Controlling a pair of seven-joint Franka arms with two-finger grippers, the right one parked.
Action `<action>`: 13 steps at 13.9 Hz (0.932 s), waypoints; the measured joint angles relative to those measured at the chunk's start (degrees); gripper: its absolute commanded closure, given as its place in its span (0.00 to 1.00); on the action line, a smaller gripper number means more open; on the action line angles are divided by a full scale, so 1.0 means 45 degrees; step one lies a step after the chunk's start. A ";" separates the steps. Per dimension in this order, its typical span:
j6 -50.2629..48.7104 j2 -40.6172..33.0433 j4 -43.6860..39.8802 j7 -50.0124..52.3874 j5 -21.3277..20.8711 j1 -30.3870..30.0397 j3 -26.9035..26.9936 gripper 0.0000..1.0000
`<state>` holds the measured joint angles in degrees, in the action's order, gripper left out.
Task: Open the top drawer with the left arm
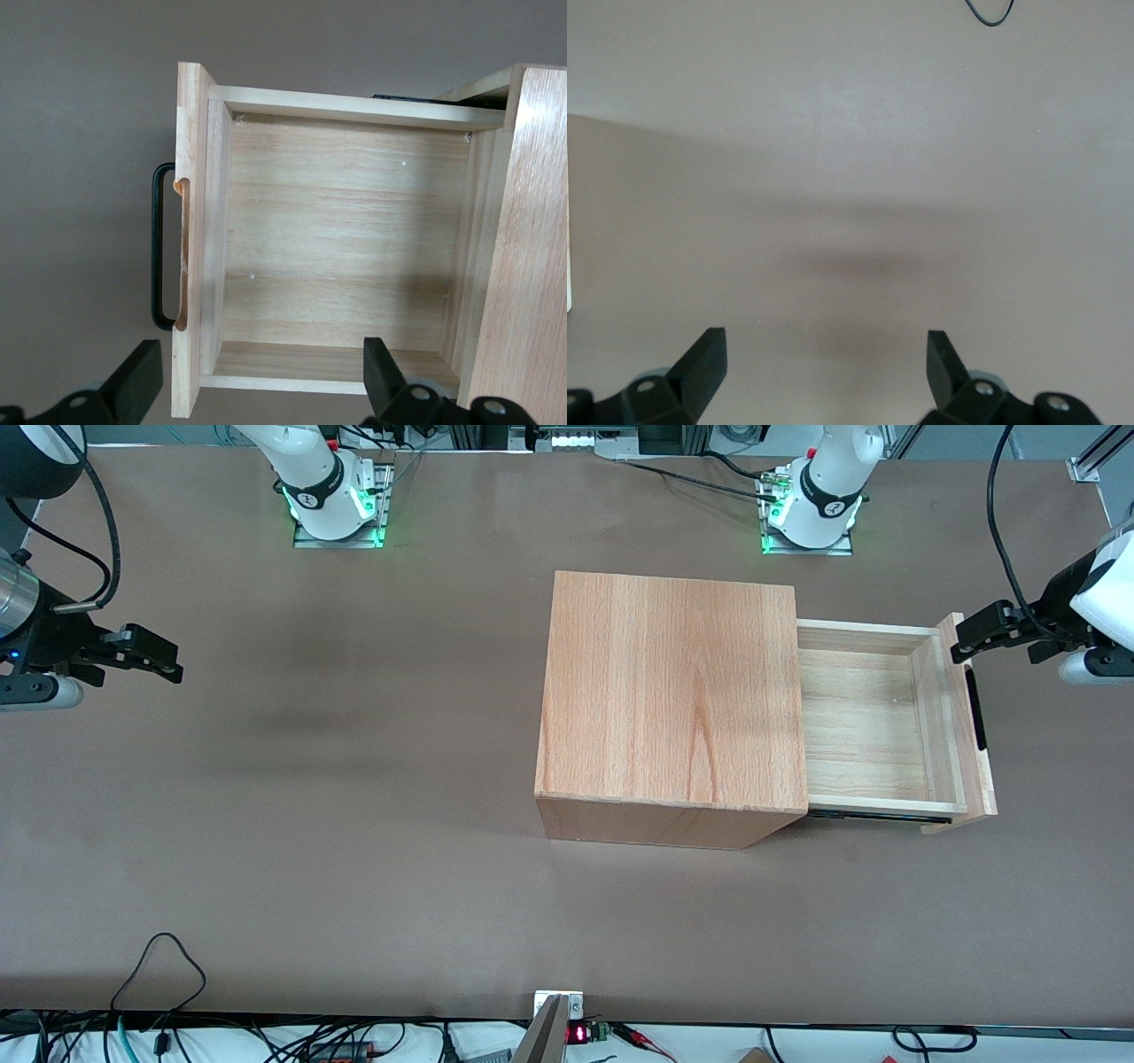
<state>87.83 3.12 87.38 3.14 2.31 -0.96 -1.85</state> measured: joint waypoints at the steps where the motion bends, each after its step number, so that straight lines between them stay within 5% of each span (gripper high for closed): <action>1: -0.0011 0.0000 0.0000 -0.0001 0.0000 0.0000 0.0005 0.00; 13: -0.0100 -0.0001 0.0000 -0.0739 -0.0001 -0.0090 0.0031 0.00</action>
<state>87.38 3.11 87.38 -0.18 2.31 -1.37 -1.71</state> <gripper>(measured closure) 0.000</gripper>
